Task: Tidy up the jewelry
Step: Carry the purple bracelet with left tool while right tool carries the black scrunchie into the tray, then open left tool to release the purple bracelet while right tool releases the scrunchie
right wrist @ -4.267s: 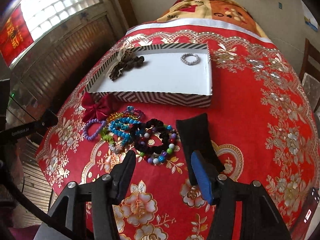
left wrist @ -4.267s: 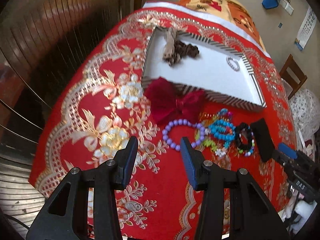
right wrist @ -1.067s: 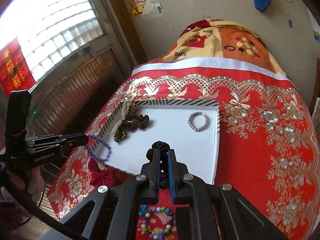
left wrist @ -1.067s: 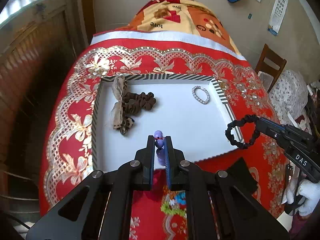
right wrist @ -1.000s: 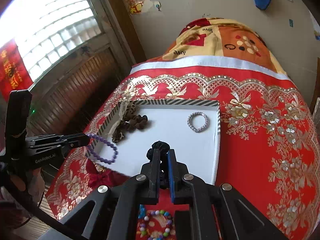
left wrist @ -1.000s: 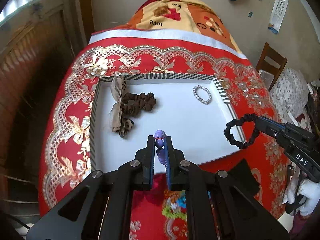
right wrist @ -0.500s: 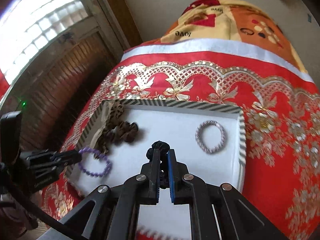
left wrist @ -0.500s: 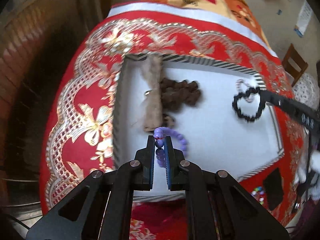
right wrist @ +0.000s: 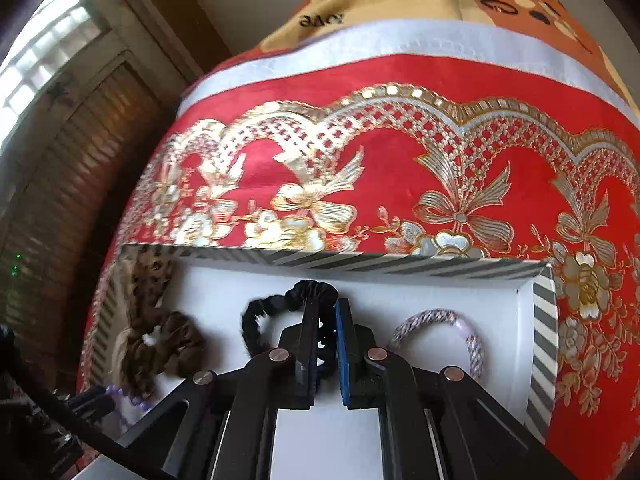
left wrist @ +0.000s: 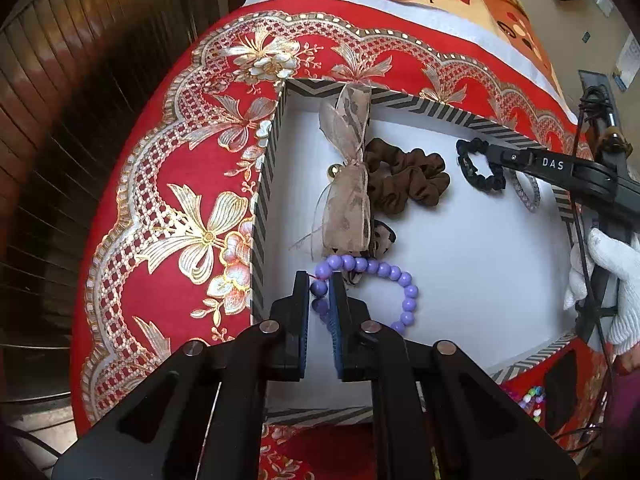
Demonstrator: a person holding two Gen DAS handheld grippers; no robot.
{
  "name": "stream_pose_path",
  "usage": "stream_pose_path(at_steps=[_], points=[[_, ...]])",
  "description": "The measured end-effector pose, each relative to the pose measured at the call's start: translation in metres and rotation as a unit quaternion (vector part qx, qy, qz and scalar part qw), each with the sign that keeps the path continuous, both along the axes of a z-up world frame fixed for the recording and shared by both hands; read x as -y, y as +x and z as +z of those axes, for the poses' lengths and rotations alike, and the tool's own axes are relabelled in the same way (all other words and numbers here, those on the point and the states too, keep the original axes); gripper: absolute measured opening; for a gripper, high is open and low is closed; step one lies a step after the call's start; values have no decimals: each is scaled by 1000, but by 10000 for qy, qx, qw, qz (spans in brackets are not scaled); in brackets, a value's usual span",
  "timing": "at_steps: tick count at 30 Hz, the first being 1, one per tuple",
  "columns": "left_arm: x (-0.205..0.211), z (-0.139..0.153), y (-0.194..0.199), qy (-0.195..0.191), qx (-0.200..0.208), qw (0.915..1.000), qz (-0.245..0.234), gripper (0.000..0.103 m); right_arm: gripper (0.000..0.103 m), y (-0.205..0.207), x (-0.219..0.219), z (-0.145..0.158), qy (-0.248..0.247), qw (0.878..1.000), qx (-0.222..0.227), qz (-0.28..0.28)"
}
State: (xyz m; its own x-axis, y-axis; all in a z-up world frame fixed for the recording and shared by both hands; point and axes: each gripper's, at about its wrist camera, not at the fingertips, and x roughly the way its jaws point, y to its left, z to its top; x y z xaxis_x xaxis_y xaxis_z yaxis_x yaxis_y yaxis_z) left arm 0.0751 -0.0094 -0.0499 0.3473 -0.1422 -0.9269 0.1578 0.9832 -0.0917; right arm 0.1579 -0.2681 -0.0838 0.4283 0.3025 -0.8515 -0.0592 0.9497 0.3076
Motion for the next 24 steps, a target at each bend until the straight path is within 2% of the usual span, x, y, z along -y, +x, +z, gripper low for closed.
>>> stream_pose_path(at_steps=[1, 2, 4, 10, 12, 14, 24], points=[[1, 0, -1, -7, 5, 10000, 3, 17, 10, -1, 1, 0, -29, 10000, 13, 13], [1, 1, -1, -53, -1, 10000, 20, 27, 15, -1, 2, 2, -36, 10000, 37, 20], [1, 2, 0, -126, 9, 9999, 41, 34, 24, -6, 3, 9, -33, 9999, 113, 43], [9, 12, -7, -50, 178, 9998, 10, 35, 28, -40, 5, 40, 0, 9994, 288, 165], [11, 17, -13, 3, 248, 9997, -3, 35, 32, -53, 2, 50, 47, 9991, 351, 225], [13, 22, -19, 28, 321, 9995, -27, 35, 41, -74, 2, 61, -24, 9988, 440, 225], [18, 47, -66, 159, 632, 9978, -149, 35, 42, -169, 11, 88, -68, 9979, 640, 73]])
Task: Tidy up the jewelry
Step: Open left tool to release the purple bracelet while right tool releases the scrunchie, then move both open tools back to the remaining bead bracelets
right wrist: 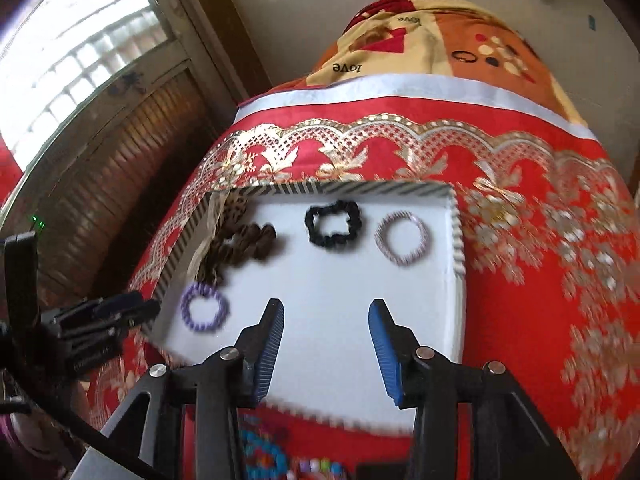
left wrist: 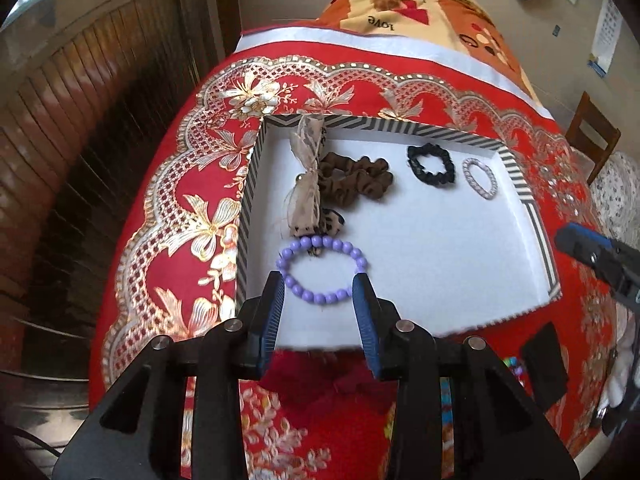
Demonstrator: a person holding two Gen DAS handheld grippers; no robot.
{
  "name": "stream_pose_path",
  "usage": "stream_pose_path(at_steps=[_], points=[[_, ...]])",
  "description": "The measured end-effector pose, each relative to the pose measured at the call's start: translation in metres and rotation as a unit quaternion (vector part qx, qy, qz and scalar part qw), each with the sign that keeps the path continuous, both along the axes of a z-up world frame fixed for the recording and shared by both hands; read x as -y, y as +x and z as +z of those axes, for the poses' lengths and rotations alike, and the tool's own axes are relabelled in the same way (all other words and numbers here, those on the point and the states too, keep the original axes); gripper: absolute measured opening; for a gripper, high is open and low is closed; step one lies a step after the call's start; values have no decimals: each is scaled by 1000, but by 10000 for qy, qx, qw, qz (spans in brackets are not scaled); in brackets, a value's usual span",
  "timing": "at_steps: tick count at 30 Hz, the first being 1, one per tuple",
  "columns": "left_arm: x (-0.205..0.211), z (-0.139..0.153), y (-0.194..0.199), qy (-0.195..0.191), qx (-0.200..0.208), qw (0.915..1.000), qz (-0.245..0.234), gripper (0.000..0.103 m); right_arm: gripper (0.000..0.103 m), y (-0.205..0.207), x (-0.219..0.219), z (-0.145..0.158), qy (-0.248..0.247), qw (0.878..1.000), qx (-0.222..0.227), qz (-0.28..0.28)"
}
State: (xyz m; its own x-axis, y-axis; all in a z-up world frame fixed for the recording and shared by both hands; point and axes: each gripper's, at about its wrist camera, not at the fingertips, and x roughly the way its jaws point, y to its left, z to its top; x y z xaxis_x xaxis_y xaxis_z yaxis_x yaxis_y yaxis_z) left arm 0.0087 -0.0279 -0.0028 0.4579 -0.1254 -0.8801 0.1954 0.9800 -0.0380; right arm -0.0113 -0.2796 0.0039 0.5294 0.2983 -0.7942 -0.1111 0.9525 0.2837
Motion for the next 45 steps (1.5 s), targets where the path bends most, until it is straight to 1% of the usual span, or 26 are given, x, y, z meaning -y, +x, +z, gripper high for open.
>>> stream_pose_path(at_steps=[8, 14, 20, 22, 23, 26, 29, 33, 37, 39, 41, 45], points=[[-4, 9, -40, -197, -15, 9998, -8, 35, 42, -73, 17, 2, -3, 9999, -26, -101], [2, -3, -70, -280, -277, 9992, -104, 35, 42, -113, 20, -10, 65, 9998, -177, -67], [9, -25, -89, -326, -641, 9972, -198, 35, 42, -140, 3, -31, 179, 9987, -409, 258], [9, -31, -93, -346, -744, 9964, -192, 35, 42, -144, -4, -41, 155, 9983, -473, 320], [9, -33, -93, -372, -787, 9960, -183, 35, 38, -144, -6, -44, 148, 9982, -489, 329], [8, -36, -93, -421, -841, 9954, -168, 35, 33, -141, -14, -58, 33, 9978, -579, 309], [8, -38, -91, -425, -862, 9952, -188, 35, 32, -135, -17, -71, -220, 9975, -654, 177], [17, -41, -85, -406, -903, 9945, -340, 35, 30, -123, -17, -87, -341, 9965, -764, 16], [34, -45, -77, -342, -928, 9933, -602, 35, 28, -115, -22, -86, -565, 9966, -592, 17], [44, -47, -71, -291, -917, 9926, -742, 35, 21, -113, -23, -86, -708, 9960, -547, 21], [51, -50, -66, -227, -932, 9918, -847, 35, 9, -113, -21, -86, -772, 9955, -550, 46], [71, -60, -55, -82, -986, 9886, -1136, 35, 9, -116, -13, -86, -604, 9962, -632, 38]])
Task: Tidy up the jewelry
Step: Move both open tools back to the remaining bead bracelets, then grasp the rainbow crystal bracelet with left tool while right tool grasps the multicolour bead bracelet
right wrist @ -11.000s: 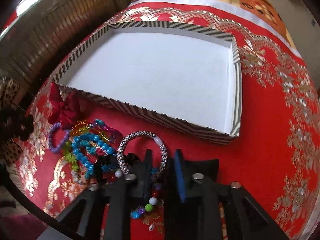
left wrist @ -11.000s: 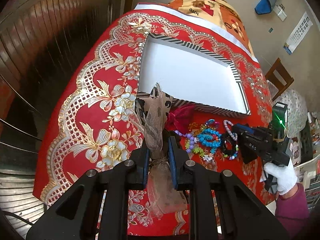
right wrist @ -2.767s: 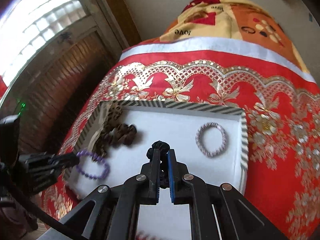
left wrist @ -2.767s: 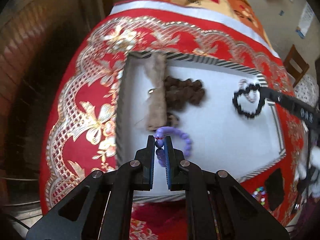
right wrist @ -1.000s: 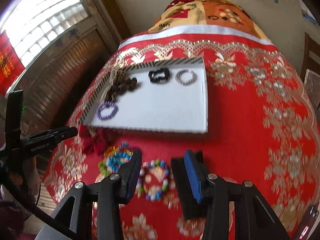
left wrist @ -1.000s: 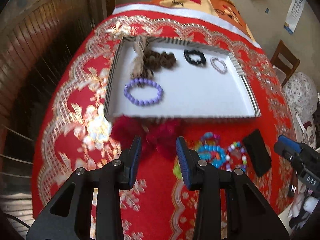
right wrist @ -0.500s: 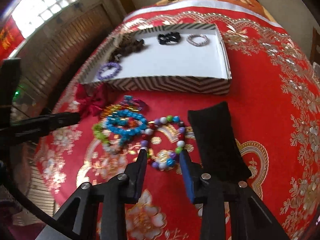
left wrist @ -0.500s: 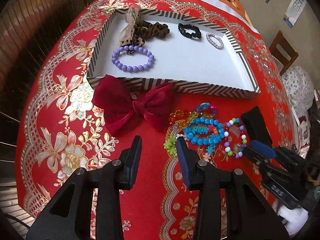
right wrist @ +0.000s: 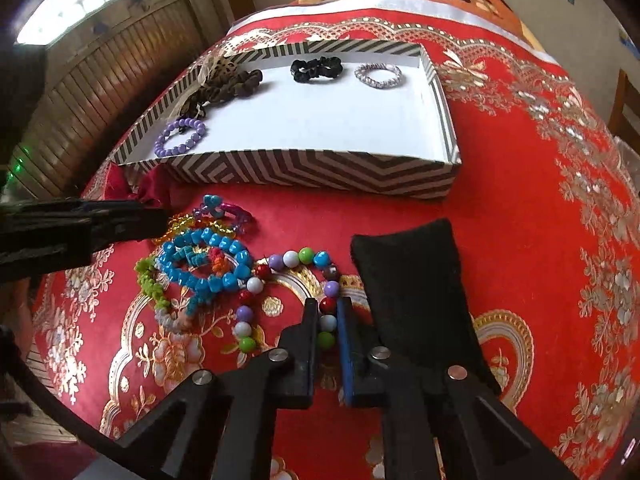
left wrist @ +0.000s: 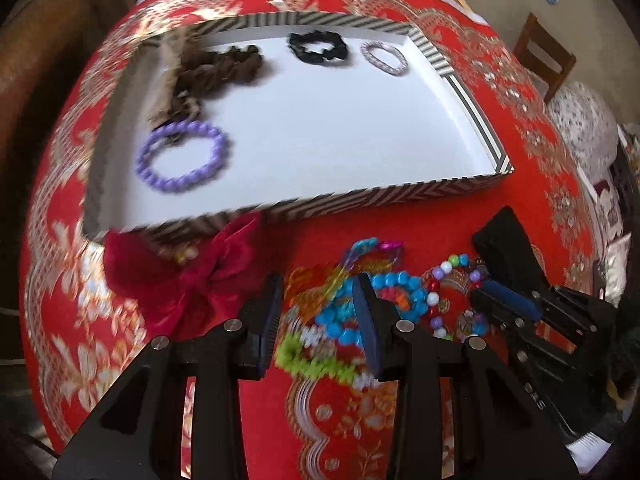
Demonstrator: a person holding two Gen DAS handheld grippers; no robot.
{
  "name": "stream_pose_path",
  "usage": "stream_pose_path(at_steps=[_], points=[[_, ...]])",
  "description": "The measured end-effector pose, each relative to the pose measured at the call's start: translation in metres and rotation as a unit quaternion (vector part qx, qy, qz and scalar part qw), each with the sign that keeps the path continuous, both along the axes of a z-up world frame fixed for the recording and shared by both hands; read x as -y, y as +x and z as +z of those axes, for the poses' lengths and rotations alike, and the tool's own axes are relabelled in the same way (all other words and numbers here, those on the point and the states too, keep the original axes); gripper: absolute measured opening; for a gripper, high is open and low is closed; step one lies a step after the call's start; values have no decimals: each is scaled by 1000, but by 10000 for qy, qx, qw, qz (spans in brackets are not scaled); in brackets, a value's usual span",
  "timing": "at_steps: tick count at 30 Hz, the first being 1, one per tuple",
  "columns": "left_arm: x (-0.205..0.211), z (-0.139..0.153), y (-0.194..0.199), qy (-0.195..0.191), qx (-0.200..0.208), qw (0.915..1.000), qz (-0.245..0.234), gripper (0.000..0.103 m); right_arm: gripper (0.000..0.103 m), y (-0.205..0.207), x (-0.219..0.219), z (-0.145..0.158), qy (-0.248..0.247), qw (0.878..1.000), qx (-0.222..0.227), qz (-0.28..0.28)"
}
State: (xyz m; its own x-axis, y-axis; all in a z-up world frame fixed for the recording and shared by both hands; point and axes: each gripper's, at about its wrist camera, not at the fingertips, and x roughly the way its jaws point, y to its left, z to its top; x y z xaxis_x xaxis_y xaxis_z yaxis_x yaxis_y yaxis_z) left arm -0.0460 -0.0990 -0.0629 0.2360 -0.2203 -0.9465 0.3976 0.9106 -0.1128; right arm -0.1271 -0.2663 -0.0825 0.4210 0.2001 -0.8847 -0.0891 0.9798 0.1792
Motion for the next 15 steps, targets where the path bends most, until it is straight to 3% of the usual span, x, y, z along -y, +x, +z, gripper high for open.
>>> stream_pose_path(at_steps=[6, 10, 13, 15], points=[[22, -13, 13, 108, -103, 9991, -394, 35, 9, -1, 7, -3, 322, 9994, 7, -110], [27, -15, 20, -43, -183, 9985, -507, 34, 9, -2, 9, -4, 408, 9990, 67, -169], [31, -15, 21, -122, -192, 9978, -629, 8, 9, -1, 7, -3, 396, 9991, 92, -123], [30, -13, 20, -193, -216, 9976, -628, 8, 9, 1, 6, -2, 520, 9986, 81, -65]])
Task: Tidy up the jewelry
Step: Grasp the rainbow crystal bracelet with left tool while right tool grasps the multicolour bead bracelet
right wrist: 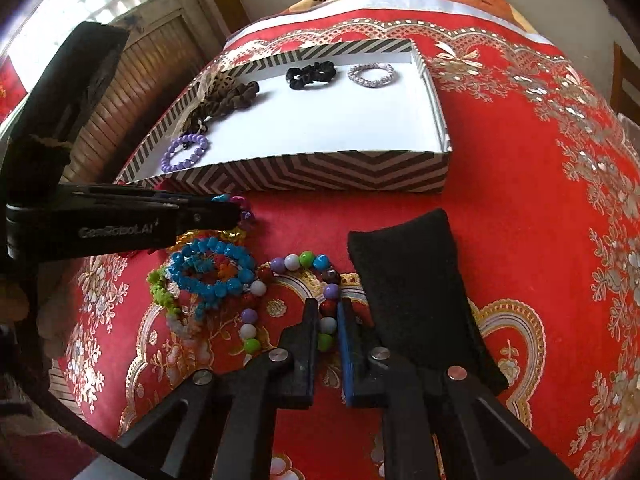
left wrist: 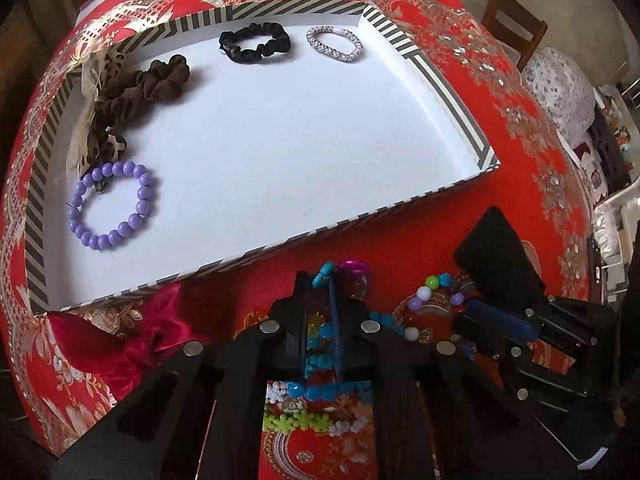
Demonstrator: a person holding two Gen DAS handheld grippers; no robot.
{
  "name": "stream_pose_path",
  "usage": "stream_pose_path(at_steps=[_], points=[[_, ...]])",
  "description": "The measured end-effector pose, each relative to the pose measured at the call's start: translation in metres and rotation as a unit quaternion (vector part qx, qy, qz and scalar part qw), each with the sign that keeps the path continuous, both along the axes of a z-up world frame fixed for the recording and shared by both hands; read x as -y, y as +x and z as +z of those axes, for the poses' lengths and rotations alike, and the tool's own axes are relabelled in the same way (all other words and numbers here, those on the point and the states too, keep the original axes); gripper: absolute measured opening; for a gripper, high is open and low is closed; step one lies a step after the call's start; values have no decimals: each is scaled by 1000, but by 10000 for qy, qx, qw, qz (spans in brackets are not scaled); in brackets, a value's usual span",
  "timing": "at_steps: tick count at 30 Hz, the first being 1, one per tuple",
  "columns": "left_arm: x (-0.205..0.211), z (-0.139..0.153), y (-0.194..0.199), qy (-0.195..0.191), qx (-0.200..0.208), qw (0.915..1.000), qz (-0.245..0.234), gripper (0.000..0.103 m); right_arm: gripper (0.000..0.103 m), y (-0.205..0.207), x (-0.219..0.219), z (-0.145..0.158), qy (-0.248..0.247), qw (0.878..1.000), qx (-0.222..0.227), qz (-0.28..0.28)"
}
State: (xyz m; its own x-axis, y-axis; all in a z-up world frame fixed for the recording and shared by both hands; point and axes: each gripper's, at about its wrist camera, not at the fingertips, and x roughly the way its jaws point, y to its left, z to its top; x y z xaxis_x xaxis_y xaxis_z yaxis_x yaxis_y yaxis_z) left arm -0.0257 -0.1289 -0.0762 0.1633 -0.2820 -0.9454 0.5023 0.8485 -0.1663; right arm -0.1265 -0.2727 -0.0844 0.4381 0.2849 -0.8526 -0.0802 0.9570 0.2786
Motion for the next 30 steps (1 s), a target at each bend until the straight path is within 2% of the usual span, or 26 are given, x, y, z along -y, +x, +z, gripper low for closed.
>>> stream_pose_path(at_steps=[5, 15, 23, 30], points=[[-17, 23, 0, -414, -70, 9989, 230, 8, 9, -1, 0, 23, 389, 9989, 232, 87], [-46, 93, -9, -861, 476, 9929, 675, 8, 9, 1, -8, 87, 649, 9928, 882, 488], [-59, 127, -15, -926, 896, 9877, 889, 8, 8, 1, 1, 128, 599, 9881, 1301, 551], [-65, 133, -15, -862, 1052, 9854, 1022, 8, 8, 5, 10, 143, 433, 9871, 1455, 509]])
